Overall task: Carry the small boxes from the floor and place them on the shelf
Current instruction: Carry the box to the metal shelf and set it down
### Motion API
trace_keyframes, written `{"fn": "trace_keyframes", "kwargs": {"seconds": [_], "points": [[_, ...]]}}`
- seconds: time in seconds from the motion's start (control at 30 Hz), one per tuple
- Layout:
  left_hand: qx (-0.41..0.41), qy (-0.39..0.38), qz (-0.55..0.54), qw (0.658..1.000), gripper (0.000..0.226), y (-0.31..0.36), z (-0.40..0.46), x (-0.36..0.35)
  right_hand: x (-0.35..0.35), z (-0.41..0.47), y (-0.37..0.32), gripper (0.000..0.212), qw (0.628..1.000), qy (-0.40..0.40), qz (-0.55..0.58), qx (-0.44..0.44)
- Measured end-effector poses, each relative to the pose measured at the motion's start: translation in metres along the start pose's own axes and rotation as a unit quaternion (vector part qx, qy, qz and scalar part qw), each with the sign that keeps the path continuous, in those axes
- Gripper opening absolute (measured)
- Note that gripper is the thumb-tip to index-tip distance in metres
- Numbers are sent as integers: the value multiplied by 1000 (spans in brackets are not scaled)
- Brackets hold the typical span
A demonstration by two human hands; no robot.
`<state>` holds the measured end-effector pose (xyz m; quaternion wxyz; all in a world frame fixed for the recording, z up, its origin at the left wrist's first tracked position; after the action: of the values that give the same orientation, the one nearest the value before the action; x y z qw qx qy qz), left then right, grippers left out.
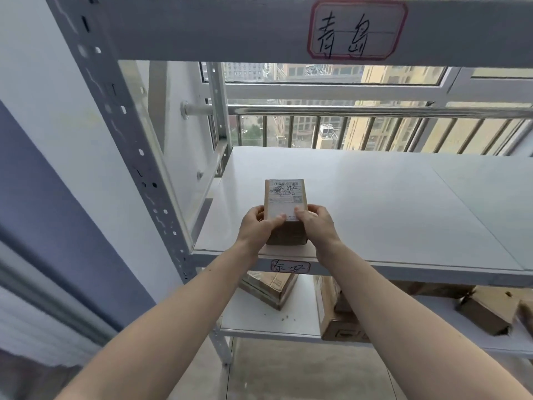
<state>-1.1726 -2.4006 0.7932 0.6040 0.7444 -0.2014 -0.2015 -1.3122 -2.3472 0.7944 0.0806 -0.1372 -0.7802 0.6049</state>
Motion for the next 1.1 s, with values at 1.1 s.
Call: {"fn": "trace_keyframes", "kwargs": {"seconds": [1.1], "points": [[-118, -6, 362, 924, 68, -2, 7, 29, 22, 0, 3, 71, 920, -34, -357, 156]]}}
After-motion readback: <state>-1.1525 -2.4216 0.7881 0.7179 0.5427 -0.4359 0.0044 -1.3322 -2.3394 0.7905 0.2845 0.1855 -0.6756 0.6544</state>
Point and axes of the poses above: each hand's wrist, its own z-axis towards the middle knuckle, its own x-axis out of the back of the hand, y = z × x, the point moved 6 cm from there along z, towards the middle knuckle, and after that the axes turned 15 degrees about -y, right-handed, at the moved point
